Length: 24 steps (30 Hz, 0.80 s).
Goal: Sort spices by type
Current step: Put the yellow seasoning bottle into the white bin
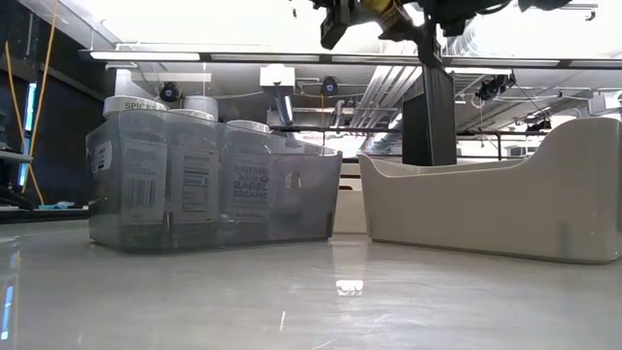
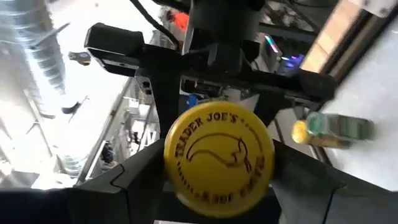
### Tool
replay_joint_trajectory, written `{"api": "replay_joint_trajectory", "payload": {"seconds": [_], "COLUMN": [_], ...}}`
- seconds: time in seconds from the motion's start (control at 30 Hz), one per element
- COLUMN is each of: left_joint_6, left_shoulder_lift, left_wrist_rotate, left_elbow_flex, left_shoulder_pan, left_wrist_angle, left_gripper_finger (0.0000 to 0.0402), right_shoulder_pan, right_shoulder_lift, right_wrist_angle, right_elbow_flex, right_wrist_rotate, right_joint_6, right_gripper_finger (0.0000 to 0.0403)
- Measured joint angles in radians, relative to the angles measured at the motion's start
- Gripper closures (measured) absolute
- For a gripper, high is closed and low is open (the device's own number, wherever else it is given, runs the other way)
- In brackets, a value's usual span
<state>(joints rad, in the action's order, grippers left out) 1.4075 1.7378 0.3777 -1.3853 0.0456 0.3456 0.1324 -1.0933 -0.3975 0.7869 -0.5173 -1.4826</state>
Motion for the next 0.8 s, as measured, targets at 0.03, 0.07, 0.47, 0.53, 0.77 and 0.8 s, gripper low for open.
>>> {"api": "replay_joint_trajectory", "payload": {"seconds": [0.03,0.07,0.47,0.53,0.77,0.8], "left_joint_6": [0.000,0.001,0.011,0.012,-0.027,-0.037], "left_shoulder_lift": [0.003,0.005,0.016,0.015,0.014,0.014], "left_wrist_rotate": [0.004,0.007,0.102,0.112,0.162,0.183], "left_elbow_flex": [0.000,0.000,0.002,0.002,0.001,0.001], "left_shoulder_pan": [0.000,-0.002,-0.023,-0.024,-0.024,-0.024], "left_wrist_angle": [0.009,0.016,0.069,0.071,0.072,0.071], "left_gripper_finger": [0.0151,0.0151,0.0197,0.0208,0.0208,0.0208], "right_shoulder_pan": [-0.004,-0.006,-0.012,-0.012,-0.014,-0.011], "right_shoulder_lift": [-0.009,-0.023,-0.061,-0.061,-0.052,-0.047], "right_wrist_angle": [0.005,0.004,0.011,-0.002,-0.029,-0.029], "right_elbow_flex": [0.010,0.022,0.056,0.055,0.055,0.055], "right_wrist_rotate": [-0.009,-0.008,-0.021,-0.021,-0.037,-0.043], "right_joint_6": [0.002,0.003,0.002,0.019,0.046,0.058], "right_gripper_finger": [0.0206,0.0206,0.0206,0.0192,0.0085,0.0079]}}
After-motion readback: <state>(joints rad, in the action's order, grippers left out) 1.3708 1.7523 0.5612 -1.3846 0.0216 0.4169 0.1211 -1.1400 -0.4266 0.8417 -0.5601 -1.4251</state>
